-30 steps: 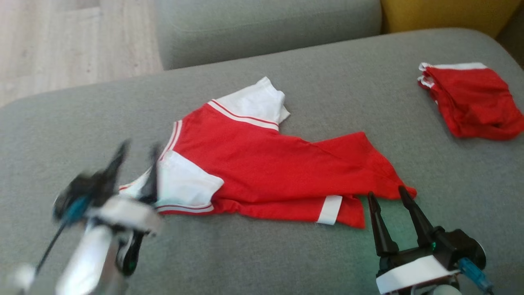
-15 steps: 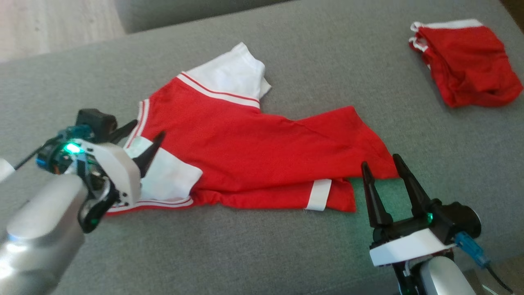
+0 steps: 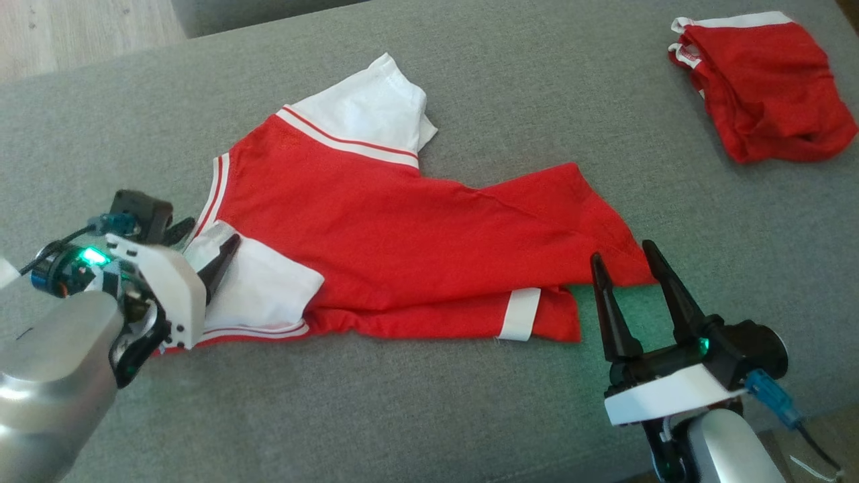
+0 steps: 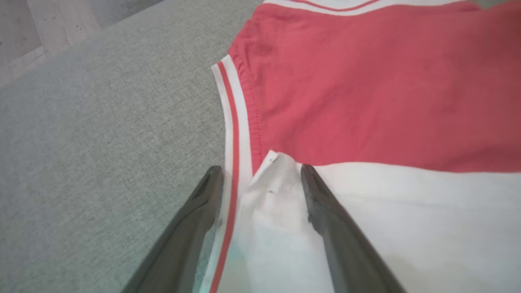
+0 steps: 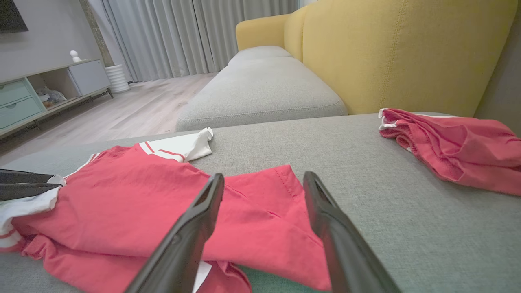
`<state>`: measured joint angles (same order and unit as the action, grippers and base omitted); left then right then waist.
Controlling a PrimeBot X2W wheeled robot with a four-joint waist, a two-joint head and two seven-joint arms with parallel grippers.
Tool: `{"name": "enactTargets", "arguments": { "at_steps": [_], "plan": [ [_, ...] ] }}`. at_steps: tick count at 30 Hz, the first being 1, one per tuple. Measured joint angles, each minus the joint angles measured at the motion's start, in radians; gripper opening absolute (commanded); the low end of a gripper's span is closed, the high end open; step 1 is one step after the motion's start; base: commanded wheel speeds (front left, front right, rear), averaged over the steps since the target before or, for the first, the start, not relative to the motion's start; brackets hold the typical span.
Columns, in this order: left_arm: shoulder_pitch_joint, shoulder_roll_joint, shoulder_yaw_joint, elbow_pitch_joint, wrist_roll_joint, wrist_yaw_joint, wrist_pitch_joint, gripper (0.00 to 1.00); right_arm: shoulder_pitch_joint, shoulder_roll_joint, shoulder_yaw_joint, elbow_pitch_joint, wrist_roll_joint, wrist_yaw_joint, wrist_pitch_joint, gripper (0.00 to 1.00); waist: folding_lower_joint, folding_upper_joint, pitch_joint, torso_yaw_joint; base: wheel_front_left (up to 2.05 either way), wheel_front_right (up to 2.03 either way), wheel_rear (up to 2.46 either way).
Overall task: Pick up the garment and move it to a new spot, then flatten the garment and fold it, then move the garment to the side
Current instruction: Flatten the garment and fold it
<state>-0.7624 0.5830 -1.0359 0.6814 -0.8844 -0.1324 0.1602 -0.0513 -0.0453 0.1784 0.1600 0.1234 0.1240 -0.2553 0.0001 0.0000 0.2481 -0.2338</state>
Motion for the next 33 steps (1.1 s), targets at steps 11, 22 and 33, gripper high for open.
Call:
{"name": "enactTargets", "arguments": {
  "at_steps": [11, 22, 33],
  "plan": [
    [-0.044, 0.005, -0.117, 0.008, -0.052, 0.000, -0.047, 0.44, 0.000, 0.000, 0.002, 0.001, 0.000, 0.000, 0.000, 1.00, 0.0000, 0.0000, 0.000, 0.006, 0.00, 0.00, 0.00],
    [-0.096, 0.013, -0.205, 0.030, -0.059, 0.000, -0.130, 0.00, 0.000, 0.000, 0.004, 0.021, 0.000, 0.000, 0.000, 1.00, 0.0000, 0.0000, -0.005, 0.011, 0.00, 0.00, 0.00],
    [-0.115, 0.076, -0.225, -0.081, -0.054, 0.000, -0.294, 0.00, 0.037, -0.008, 0.002, 0.086, 0.002, 0.000, 0.000, 1.00, -0.0001, 0.0000, -0.037, 0.058, 0.00, 0.00, 0.00]
  ]
}}
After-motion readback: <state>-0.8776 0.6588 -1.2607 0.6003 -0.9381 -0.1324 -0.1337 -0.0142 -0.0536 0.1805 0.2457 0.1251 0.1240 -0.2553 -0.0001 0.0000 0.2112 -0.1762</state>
